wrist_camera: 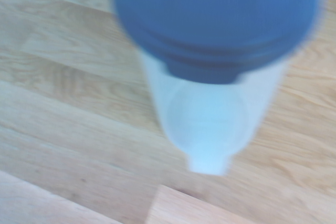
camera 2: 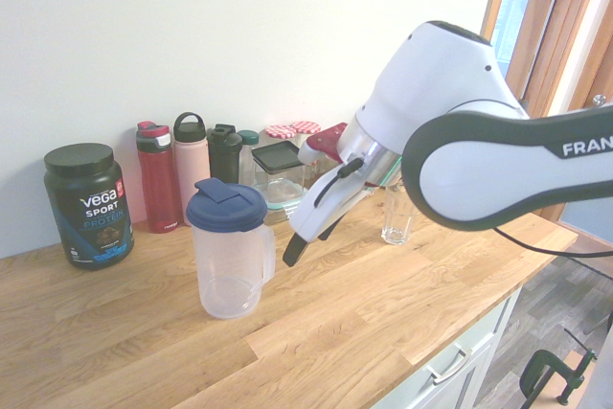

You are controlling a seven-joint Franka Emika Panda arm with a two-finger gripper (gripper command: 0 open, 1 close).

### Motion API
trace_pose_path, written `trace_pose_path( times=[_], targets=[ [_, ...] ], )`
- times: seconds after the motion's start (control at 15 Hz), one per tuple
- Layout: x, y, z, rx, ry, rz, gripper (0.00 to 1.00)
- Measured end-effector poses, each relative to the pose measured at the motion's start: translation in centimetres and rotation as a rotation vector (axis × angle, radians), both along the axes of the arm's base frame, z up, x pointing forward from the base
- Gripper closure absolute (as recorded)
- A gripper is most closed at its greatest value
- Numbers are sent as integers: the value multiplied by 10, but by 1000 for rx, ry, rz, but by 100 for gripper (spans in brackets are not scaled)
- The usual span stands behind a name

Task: Pour me some water

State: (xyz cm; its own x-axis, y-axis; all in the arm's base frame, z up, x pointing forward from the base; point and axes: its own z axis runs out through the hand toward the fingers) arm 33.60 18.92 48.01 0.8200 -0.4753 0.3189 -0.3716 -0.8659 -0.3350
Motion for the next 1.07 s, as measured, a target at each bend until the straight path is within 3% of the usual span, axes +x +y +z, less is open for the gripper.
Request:
trace_pose_path(
  times=[0.4, 1.07],
  targets=[
    [35, 24, -32, -3, -31, -52, 100],
    [68, 41, -38, -44, -68, -96, 100]
  ],
)
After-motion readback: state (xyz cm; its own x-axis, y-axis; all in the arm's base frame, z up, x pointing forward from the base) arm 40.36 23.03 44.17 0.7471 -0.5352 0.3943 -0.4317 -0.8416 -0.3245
